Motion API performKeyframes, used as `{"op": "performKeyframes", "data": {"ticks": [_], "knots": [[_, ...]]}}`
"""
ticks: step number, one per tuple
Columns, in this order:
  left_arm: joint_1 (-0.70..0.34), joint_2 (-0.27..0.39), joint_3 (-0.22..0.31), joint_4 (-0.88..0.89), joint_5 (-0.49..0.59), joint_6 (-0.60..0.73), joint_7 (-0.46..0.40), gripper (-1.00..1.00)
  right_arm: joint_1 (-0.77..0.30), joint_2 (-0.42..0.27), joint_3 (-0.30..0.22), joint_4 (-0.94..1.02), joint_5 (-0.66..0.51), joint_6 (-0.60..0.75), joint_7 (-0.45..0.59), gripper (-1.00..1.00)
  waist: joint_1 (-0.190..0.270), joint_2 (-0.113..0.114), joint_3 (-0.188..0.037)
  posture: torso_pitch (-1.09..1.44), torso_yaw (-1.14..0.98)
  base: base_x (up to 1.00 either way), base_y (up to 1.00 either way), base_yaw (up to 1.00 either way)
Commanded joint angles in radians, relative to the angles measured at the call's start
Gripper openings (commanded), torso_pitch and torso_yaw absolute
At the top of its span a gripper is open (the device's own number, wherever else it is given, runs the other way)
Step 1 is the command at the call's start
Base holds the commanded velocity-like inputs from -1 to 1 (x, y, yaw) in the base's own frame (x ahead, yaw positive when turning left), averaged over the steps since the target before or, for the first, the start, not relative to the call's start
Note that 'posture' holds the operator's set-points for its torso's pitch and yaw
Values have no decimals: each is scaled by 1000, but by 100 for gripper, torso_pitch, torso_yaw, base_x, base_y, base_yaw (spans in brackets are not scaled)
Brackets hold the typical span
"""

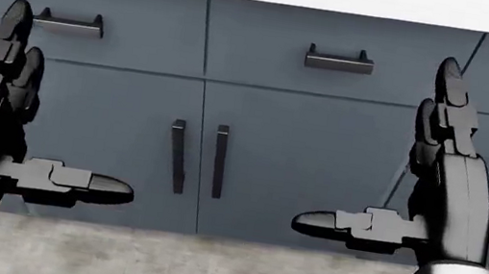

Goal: Press down the lever to turn on the electric kettle.

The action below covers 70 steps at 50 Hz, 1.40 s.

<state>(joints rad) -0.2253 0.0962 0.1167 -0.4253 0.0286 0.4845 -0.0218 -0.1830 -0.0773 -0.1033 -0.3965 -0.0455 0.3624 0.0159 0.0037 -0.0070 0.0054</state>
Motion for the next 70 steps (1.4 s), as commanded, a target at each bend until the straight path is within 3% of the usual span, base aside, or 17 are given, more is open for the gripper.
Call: {"op": "performKeyframes", "data": {"ticks": [1,28,35,36,39,44,46,48,49,50,54,58,61,62,63,65,70], "knots": [[-31,10,4,-54,5,4,1,100,-25,-7,-2,-35,-3,-11,-2,100,-1,2,-16,0,0,0,0,0],[-28,15,21,-217,27,117,4,100,-22,1,13,-70,-69,0,-8,100,4,33,11,0,0,0,0,8],[-26,16,22,-212,28,107,5,100,-20,-1,15,-68,-82,-2,-5,100,2,-41,20,0,0,0,0,12],[-26,16,23,-209,28,105,5,100,-20,0,16,-67,-85,-3,-5,100,2,-14,16,0,0,0,0,12],[-41,19,23,-221,28,134,7,100,-20,2,20,-60,-90,-9,-2,100,4,-23,8,0,0,0,0,13],[-23,14,23,-203,26,94,9,100,-25,5,23,-46,-93,-15,-2,100,4,9,20,0,0,0,0,28],[-22,14,22,-207,26,96,9,100,-25,6,25,-49,-94,-14,-2,100,0,40,17,0,0,0,0,31],[-19,13,22,-201,26,90,10,100,-24,7,26,-43,-94,-19,-3,100,0,107,-8,0,0,0,0,31],[-36,18,25,-212,24,118,9,100,-25,8,26,-41,-94,-20,-4,100,11,58,7,0,0,0,0,32],[-42,20,26,-215,23,127,9,100,-26,8,27,-39,-95,-21,-4,100,6,77,4,0,0,0,0,32],[-40,20,25,-203,21,110,7,100,-25,9,27,-33,-94,-27,-6,100,14,45,2,0,0,0,0,32],[-22,17,21,-195,24,81,4,100,-26,9,26,-32,-90,-31,-6,100,15,6,28,0,0,0,0,16],[-54,26,25,-230,21,147,1,100,-21,11,25,-56,-74,-24,2,100,26,-52,14,0,0,0,0,0],[-36,21,21,-217,23,113,1,100,-21,10,26,-59,-71,-23,6,100,21,-54,7,0,0,5,0,0],[-26,17,18,-211,25,96,1,100,-19,9,27,-63,-71,-22,7,100,10,-18,13,0,0,7,0,0],[-37,20,19,-217,25,112,-1,100,-17,9,24,-68,-68,-20,8,100,8,-34,16,0,0,7,0,0],[-38,17,12,-216,33,109,-2,100,-12,8,19,-74,-60,-22,11,100,1,18,20,0,0,7,0,0]]}}
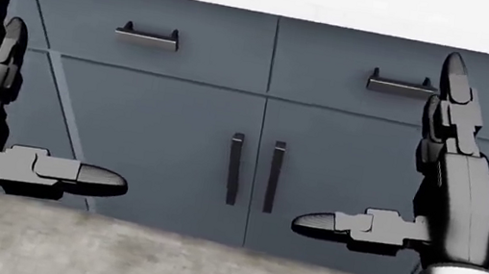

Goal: Press down the lever to turn on the electric kettle.

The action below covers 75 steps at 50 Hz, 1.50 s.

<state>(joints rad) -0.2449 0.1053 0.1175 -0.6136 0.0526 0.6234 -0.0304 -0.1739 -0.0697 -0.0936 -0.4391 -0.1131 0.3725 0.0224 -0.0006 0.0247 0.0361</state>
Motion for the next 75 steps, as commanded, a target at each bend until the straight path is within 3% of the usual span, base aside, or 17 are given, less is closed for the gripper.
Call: {"op": "performKeyframes", "data": {"ticks": [1,3,11,15,24,28,29,31,37,41,42,47,51,54,62,66,75], "knots": [[-21,8,10,-32,10,-24,6,100,-19,0,9,-31,9,-34,5,100,2,3,-9,0,0,6,0,0],[-17,6,8,-37,12,-22,6,100,-16,0,8,-30,11,-38,6,100,0,64,-24,0,0,7,0,0],[-19,10,23,-54,8,-5,3,100,-45,-5,14,-34,8,-15,5,100,7,-6,-13,0,0,8,0,0],[-6,7,22,-44,3,-26,5,100,-42,0,23,-40,-4,-14,1,100,11,-97,-22,0,0,12,0,0],[-8,9,18,-48,8,-18,10,100,-44,2,18,-2,3,-52,1,100,3,-23,-2,0,0,13,0,0],[-9,8,15,-73,14,4,7,100,-35,0,15,-25,9,-47,5,100,-4,82,-23,0,0,17,0,0],[-10,9,15,-77,16,9,7,100,-35,-1,14,-25,9,-47,5,100,9,35,-10,0,0,18,0,0],[-11,8,15,-74,18,6,6,100,-36,-2,12,-24,10,-48,5,100,7,47,-7,0,0,19,0,0],[-9,7,23,-63,14,-2,5,100,-40,-1,14,-9,8,-56,0,100,12,-10,-6,0,0,19,0,0],[8,3,20,-55,15,-26,7,100,-34,1,15,-3,9,-66,-1,100,14,-115,-30,0,0,20,0,0],[8,3,19,-57,15,-24,7,100,-32,2,15,-1,10,-69,-1,100,0,-63,-13,0,0,20,0,0],[8,1,13,-62,19,-19,9,100,-25,1,11,6,15,-82,-4,100,1,-55,-12,0,0,19,0,0],[-2,3,19,-71,17,-2,7,100,-23,2,13,-1,14,-80,-5,100,-5,1,1,0,0,19,0,0],[15,0,20,-65,15,-25,8,100,-26,2,15,-4,13,-76,-5,100,-13,62,-30,0,0,19,0,0],[34,-3,28,-62,4,-45,7,100,-34,5,24,-10,2,-61,-7,100,11,-3,-9,0,0,19,0,0],[35,-1,28,-76,5,-33,8,100,-33,5,21,-14,4,-62,-6,100,16,-91,-23,0,0,21,0,0],[38,-3,25,-83,5,-33,7,100,-24,6,20,-33,5,-60,-7,100,-2,-24,0,0,0,22,0,0]]}}
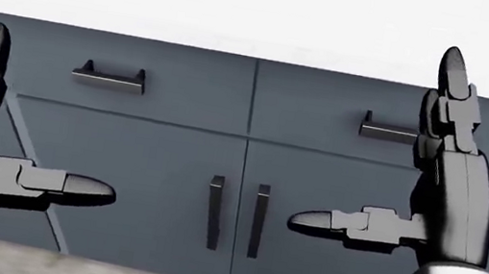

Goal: Press down the lever to turn on the electric kettle.

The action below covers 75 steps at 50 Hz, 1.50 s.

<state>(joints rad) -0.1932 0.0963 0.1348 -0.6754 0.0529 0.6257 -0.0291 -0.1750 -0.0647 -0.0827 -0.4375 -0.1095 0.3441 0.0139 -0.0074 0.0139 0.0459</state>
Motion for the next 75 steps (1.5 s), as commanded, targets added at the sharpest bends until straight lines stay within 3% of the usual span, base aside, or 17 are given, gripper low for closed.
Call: {"op": "performKeyframes", "data": {"ticks": [1,4,14,15,19,25,28,29,30,41,46,55,59,65,70,73,75], "knots": [[-11,6,7,-20,5,-39,5,100,-21,1,11,-32,-2,-35,-1,100,2,1,-10,0,0,23,0,0],[-10,6,12,-17,3,-42,3,100,-24,0,14,-36,-13,-25,-3,100,-8,59,-42,0,0,8,0,0],[-8,5,8,-23,2,-38,7,100,-23,4,16,-32,-23,-30,-2,100,11,-75,-21,0,0,0,18,0],[-8,5,9,-26,2,-34,7,100,-22,4,16,-31,-22,-31,-2,100,4,-42,-29,0,0,0,23,0],[-35,12,13,-50,3,16,6,100,-19,4,16,-27,-22,-35,0,100,-1,-61,-48,0,0,0,24,0],[-3,5,9,-39,5,-27,6,100,-18,6,18,-29,-23,-36,0,100,-1,3,-27,0,0,0,25,0],[-3,3,10,-40,5,-27,4,100,-17,7,21,-32,-25,-35,0,100,-1,104,-54,0,0,0,24,0],[1,3,11,-38,4,-32,4,100,-18,8,22,-31,-25,-34,-1,100,8,42,-38,0,0,0,24,0],[3,2,13,-37,3,-36,4,100,-20,8,23,-33,-27,-31,-1,100,6,60,-35,0,0,0,24,0],[-1,2,4,-33,6,-36,4,100,-14,6,21,-51,-27,-36,12,100,10,-16,-23,0,0,6,12,0],[-10,3,3,-47,6,-17,1,100,-15,3,15,-77,-24,-19,19,100,19,-99,-18,0,0,37,0,0],[0,-1,2,-47,6,-27,1,100,-21,4,18,-65,-28,-25,18,100,5,-24,-8,0,0,41,0,0],[2,-2,2,-52,7,-23,1,100,-22,6,22,-62,-30,-25,17,100,-9,61,-28,0,0,42,0,0],[9,-3,6,-49,5,-31,1,100,-23,9,29,-57,-34,-26,17,100,18,43,-10,0,0,42,0,0],[13,-5,7,-39,2,-44,2,100,-25,11,30,-52,-43,-17,10,100,31,-3,-14,0,0,35,0,0],[12,-3,6,-37,1,-44,3,100,-22,10,28,-52,-46,-17,7,100,30,-80,-44,0,0,17,0,17],[11,-3,3,-36,3,-45,3,100,-19,10,27,-55,-45,-19,7,100,22,-66,-27,0,0,12,0,26]]}}
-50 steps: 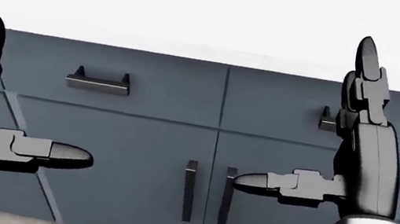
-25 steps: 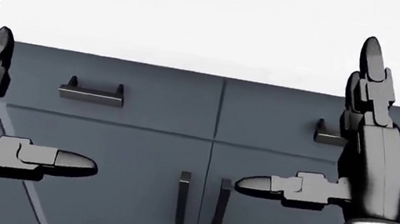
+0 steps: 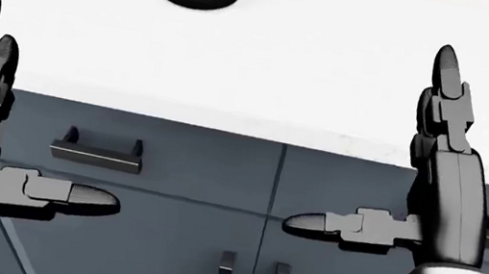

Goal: Press down the lever to turn on the electric kettle.

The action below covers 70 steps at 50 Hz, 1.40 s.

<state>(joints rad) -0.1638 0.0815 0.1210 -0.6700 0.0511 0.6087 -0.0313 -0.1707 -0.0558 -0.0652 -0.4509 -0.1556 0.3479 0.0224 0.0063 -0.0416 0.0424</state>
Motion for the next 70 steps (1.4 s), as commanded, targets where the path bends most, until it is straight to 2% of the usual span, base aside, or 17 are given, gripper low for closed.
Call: {"op": "performKeyframes", "data": {"ticks": [1,9,12,14,20,22,26,27,29,34,39,47,51,53,62,67,70], "knots": [[-22,13,16,-43,6,-23,5,100,-22,1,8,-46,3,-21,0,100,3,-17,-18,0,0,12,0,25],[-11,7,12,-52,11,-26,6,100,-26,-5,4,-64,-1,-6,5,100,-11,61,-18,0,0,12,0,26],[-7,5,11,-57,12,-25,6,100,-29,-4,6,-64,-2,-5,6,100,-14,119,-55,0,0,11,0,26],[-6,4,11,-51,12,-30,6,100,-30,-4,6,-59,-1,-9,7,100,-4,113,-30,0,0,12,0,26],[-1,3,11,-41,11,-42,5,100,-45,-5,8,-53,4,-9,17,100,7,63,-33,0,0,14,0,12],[1,2,13,-37,9,-47,5,100,-52,-6,9,-50,4,-8,17,100,11,39,-4,0,0,33,0,0],[2,2,11,-36,8,-49,5,100,-61,-10,6,-61,2,9,22,100,8,-59,-34,0,0,34,0,0],[1,2,11,-40,8,-44,4,100,-65,-12,3,-69,1,19,24,100,-2,-9,-12,0,0,34,0,0],[-2,2,9,-42,8,-41,4,100,-69,-15,0,-78,0,29,27,100,-1,-24,-14,0,0,33,0,0],[1,0,6,-53,8,-35,2,100,-83,-22,-3,-102,-7,62,34,100,-9,20,-8,0,0,33,0,0],[-2,1,8,-56,6,-29,1,100,-90,-26,-8,-114,-12,80,40,100,-23,116,-27,0,0,34,0,0],[8,-1,11,-41,3,-51,3,100,-84,-27,-16,-109,-6,72,37,100,8,83,-15,0,0,31,0,0],[19,-4,12,-54,-1,-52,3,100,-81,-29,-16,-147,-10,101,39,100,18,34,-14,0,0,31,0,0],[22,-4,12,-64,-1,-46,3,100,-78,-29,-19,-162,-9,110,40,100,19,-18,-31,0,0,31,0,0],[27,-6,10,-89,1,-32,2,100,-74,-37,-36,-191,0,127,43,100,-12,27,-8,0,0,27,0,0],[29,-8,9,-86,1,-35,3,100,-80,-42,-41,-196,0,140,42,100,-24,120,-16,0,0,24,0,0],[32,-9,12,-88,-2,-36,3,100,-85,-42,-39,-196,0,145,41,100,-5,106,-41,0,0,13,0,0]]}}
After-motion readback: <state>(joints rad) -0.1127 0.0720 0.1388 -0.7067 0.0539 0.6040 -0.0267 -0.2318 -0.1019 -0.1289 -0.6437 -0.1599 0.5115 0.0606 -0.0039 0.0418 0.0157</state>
